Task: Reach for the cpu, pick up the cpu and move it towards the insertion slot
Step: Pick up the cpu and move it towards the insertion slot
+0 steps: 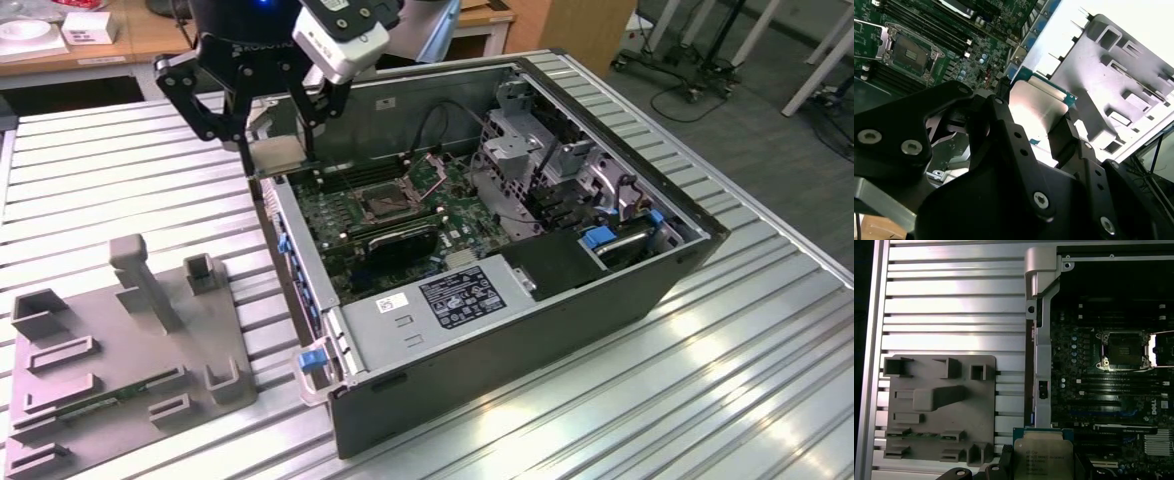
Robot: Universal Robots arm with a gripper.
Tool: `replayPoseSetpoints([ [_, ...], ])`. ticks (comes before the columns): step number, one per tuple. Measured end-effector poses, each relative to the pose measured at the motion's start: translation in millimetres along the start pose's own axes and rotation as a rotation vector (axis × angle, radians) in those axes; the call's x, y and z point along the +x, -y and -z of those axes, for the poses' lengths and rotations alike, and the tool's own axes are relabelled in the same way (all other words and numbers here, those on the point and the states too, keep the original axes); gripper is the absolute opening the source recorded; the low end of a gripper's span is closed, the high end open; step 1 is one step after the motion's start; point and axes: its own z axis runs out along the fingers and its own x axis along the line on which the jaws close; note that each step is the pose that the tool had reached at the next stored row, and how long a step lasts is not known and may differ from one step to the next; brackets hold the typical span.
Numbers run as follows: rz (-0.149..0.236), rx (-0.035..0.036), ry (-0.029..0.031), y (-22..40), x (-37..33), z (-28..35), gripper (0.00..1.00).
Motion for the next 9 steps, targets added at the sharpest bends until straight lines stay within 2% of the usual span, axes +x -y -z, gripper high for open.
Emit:
replayPoseSetpoints([
  [9, 0.0, 0.0, 0.0, 0.1, -6.9, -0.1, 0.55],
])
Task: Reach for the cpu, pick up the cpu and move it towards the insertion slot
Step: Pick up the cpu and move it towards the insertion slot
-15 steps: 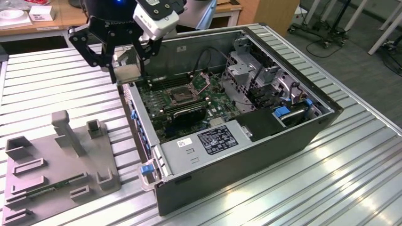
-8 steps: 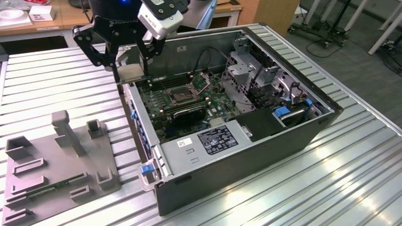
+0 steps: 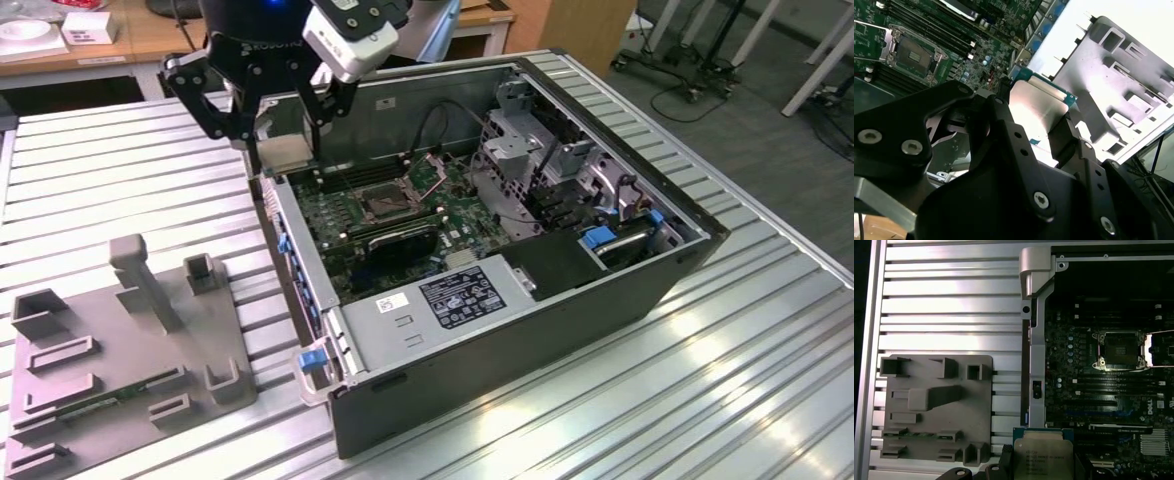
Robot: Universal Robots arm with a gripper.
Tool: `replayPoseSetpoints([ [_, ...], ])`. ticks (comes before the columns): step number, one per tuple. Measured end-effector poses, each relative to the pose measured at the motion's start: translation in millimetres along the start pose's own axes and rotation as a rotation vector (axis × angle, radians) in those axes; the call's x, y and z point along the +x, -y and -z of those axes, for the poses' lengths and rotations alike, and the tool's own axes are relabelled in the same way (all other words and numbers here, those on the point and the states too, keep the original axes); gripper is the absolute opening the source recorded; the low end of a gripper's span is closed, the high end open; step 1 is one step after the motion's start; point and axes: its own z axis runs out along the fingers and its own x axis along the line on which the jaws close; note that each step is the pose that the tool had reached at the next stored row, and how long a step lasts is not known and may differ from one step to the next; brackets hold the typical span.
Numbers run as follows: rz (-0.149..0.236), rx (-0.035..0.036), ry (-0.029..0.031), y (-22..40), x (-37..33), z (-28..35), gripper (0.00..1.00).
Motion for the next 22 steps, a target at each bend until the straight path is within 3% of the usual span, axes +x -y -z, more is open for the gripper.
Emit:
replayPoseSetpoints([
  [22, 0.0, -0.0001, 0.0001, 0.2, -16.2, -0.3, 0.55],
])
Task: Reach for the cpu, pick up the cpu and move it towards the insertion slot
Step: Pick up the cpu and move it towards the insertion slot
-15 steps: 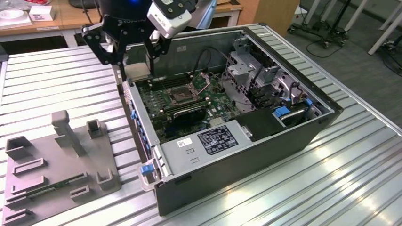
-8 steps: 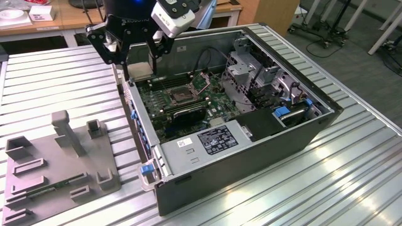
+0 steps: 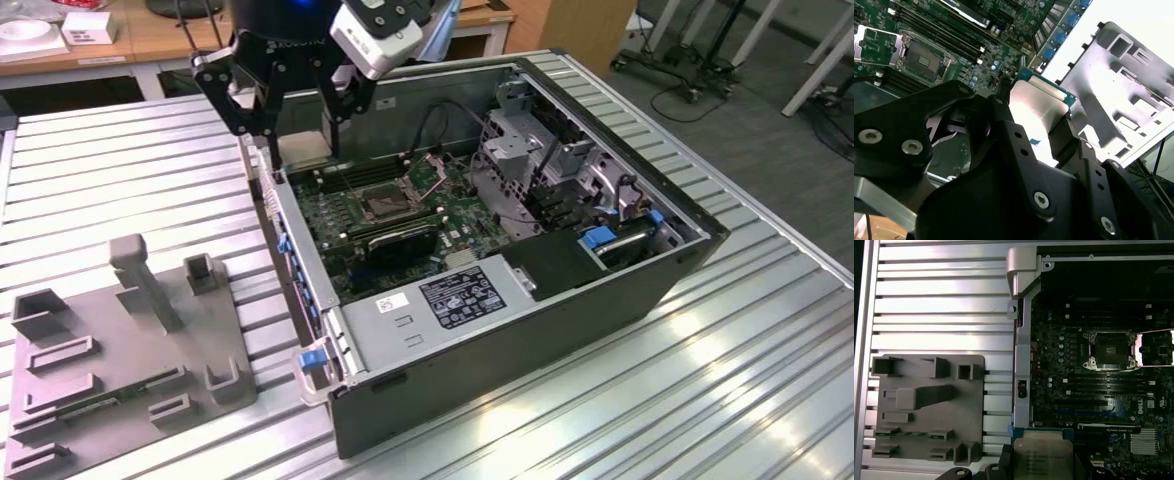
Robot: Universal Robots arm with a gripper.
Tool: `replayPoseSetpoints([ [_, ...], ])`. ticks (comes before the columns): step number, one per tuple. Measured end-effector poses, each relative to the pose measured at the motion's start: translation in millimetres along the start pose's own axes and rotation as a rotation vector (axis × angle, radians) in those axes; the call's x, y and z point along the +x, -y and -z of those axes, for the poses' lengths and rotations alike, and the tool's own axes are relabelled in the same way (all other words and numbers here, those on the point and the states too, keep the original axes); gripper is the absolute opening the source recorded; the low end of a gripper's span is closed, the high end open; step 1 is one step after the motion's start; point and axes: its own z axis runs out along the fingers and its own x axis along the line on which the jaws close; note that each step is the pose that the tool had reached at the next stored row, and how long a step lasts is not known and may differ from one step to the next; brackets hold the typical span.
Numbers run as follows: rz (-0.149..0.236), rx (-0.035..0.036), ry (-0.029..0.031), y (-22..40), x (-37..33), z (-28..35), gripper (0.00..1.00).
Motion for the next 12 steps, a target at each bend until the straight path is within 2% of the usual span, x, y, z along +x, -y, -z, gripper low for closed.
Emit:
replayPoseSetpoints([
  [12, 0.0, 0.0, 0.0005, -0.1, -6.6, -0.6, 0.55],
])
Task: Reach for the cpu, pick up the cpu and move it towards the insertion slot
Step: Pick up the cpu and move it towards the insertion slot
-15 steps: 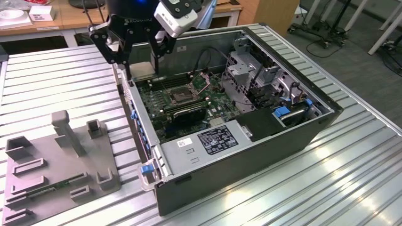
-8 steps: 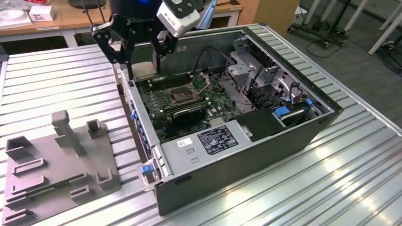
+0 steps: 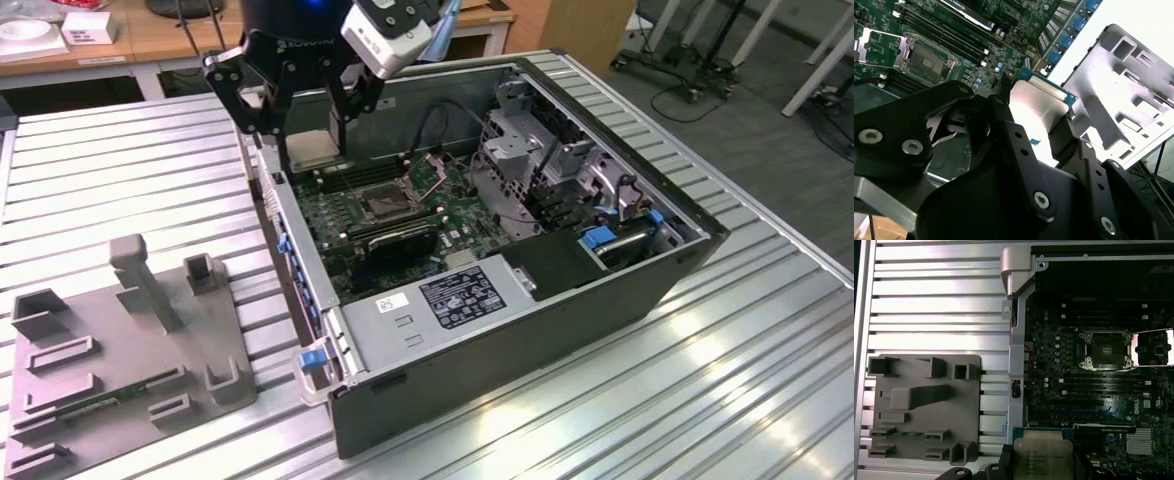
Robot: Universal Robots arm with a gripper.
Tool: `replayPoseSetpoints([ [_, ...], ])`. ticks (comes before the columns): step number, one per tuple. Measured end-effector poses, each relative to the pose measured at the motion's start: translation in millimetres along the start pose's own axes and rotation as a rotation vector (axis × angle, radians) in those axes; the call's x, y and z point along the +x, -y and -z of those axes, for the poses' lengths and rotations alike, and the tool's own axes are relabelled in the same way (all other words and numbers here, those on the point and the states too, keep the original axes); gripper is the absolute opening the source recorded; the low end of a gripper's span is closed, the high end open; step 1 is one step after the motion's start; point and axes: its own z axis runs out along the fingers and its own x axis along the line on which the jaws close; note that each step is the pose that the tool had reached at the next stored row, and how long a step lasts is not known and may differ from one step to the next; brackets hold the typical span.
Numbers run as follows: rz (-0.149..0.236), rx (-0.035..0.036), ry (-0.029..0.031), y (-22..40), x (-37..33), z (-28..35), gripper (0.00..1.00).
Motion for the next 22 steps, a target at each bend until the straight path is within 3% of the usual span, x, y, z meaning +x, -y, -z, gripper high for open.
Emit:
replayPoseSetpoints([
  [12, 0.0, 0.0001, -0.0001, -0.1, -4.8, -0.1, 0.55],
  [22, 0.0, 0.0, 0.0, 0.1, -16.9, -0.4, 0.55],
])
